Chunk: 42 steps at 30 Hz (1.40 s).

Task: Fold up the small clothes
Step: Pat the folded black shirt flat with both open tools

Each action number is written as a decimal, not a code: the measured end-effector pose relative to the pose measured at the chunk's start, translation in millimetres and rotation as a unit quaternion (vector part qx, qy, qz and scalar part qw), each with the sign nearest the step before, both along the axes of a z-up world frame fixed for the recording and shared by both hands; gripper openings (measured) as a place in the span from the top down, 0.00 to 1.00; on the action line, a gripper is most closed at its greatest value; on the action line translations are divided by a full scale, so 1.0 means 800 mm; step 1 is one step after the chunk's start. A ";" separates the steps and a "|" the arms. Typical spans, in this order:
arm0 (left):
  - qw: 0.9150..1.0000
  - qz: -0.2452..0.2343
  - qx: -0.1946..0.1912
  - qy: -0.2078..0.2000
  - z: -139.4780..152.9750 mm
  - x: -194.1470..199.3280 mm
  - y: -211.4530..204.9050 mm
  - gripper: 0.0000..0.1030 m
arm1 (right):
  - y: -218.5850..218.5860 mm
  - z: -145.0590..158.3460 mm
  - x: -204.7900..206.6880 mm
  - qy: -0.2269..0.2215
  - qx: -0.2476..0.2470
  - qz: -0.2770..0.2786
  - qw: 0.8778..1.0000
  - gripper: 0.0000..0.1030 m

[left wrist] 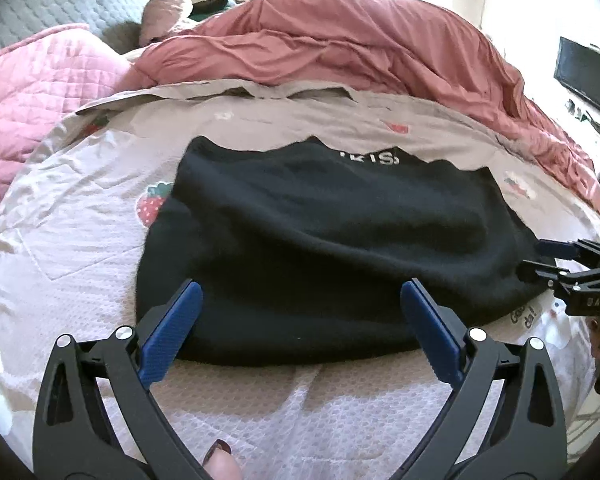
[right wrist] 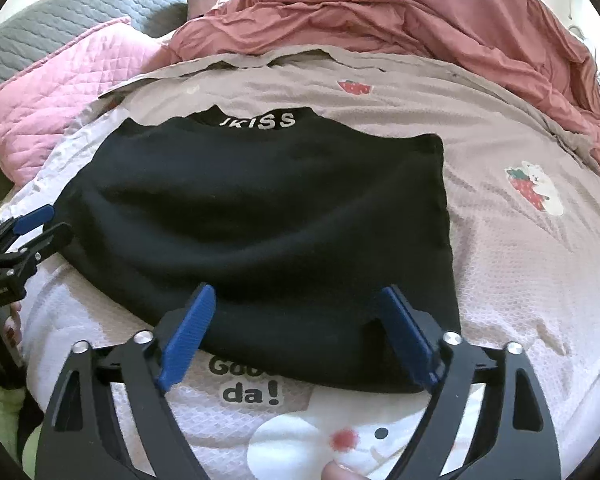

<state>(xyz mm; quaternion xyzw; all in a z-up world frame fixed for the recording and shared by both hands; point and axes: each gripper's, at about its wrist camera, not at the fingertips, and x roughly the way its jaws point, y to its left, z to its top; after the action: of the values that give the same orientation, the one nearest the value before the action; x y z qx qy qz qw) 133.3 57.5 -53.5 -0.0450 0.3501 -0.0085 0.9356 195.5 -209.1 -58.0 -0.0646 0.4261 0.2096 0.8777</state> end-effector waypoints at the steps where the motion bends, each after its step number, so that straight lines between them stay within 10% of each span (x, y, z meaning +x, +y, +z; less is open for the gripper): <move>1: 1.000 0.002 -0.001 -0.002 0.001 -0.002 0.001 0.09 | -0.001 0.003 -0.001 -0.002 0.004 0.000 1.000 0.15; 42: 0.993 0.088 -0.081 -0.018 0.012 -0.026 0.067 0.09 | 0.123 0.031 -0.062 -0.041 0.007 0.113 0.993 0.09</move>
<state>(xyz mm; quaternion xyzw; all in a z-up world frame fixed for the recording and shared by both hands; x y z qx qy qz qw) 112.6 111.4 -44.0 -0.1514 0.3262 0.0444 0.9320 146.0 -111.0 -32.8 -0.1150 0.3779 0.3075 0.8657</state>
